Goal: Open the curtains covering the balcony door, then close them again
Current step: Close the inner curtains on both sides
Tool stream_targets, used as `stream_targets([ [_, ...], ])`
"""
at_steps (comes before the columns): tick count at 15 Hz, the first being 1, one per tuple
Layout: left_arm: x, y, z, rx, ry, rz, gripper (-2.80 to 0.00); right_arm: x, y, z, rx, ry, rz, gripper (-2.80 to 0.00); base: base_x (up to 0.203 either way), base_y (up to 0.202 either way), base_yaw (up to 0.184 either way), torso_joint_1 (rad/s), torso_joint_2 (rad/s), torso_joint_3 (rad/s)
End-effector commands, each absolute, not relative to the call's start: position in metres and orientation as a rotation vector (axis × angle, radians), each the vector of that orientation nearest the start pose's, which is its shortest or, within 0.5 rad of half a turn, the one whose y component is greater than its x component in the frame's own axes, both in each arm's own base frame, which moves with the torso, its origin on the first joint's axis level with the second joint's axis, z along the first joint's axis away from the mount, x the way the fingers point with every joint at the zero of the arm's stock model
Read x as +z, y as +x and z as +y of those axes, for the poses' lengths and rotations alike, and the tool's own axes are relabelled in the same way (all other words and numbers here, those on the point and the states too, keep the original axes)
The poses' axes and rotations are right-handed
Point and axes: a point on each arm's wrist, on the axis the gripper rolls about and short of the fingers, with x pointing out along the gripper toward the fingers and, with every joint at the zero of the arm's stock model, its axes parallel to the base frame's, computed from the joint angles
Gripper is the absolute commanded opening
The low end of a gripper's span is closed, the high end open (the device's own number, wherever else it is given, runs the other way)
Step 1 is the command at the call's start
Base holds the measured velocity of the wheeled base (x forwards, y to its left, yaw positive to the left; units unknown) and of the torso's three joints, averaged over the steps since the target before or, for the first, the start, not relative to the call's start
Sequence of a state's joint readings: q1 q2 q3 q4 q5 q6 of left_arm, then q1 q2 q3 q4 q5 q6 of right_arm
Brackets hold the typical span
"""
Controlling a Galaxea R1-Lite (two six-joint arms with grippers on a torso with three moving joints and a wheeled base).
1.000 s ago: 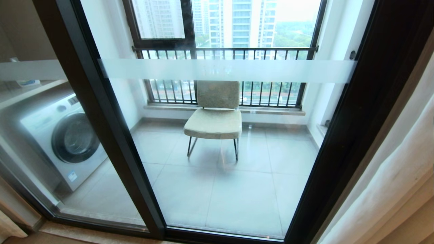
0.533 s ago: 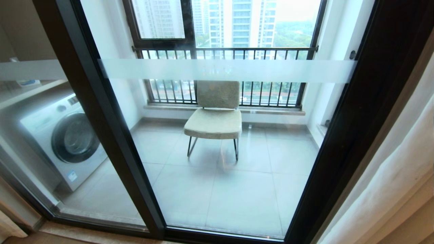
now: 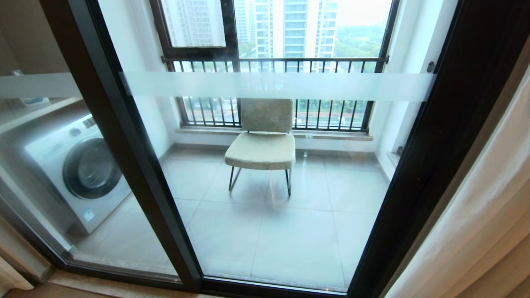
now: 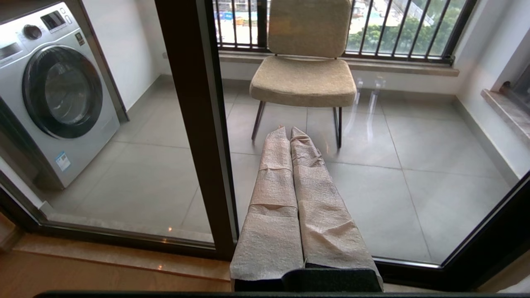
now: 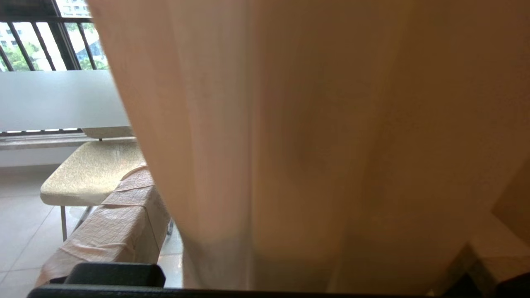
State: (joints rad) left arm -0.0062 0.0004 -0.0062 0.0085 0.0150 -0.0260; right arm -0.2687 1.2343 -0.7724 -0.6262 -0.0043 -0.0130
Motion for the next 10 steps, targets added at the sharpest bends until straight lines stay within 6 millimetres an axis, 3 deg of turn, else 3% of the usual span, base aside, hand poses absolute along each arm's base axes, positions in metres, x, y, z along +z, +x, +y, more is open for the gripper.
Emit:
stream_targets([
  [1,0.076,-0.023,0.000,0.009,-0.026,0.003,-2.80,0.285,0.206,-0.057,-0.273,-0.029,-0.125,0.00,0.000,0.000,0.000,0.000,0.00,0.000],
  [4,0.076,-0.023,0.000,0.009,-0.026,0.002,-2.80,0.284,0.214,-0.059,-0.273,-0.030,-0.127,0.00,0.000,0.000,0.000,0.000,0.00,0.000],
  [5,0.076,-0.023,0.000,0.009,-0.028,0.003,-2.80,0.284,0.215,-0.059,-0.272,-0.029,-0.140,-2.80,0.000,0.000,0.000,0.000,0.00,0.000],
  [10,0.076,-0.023,0.000,0.009,-0.027,0.002,-2.80,0.283,0.216,-0.059,-0.272,-0.030,-0.142,-2.80,0.000,0.000,0.000,0.000,0.00,0.000],
])
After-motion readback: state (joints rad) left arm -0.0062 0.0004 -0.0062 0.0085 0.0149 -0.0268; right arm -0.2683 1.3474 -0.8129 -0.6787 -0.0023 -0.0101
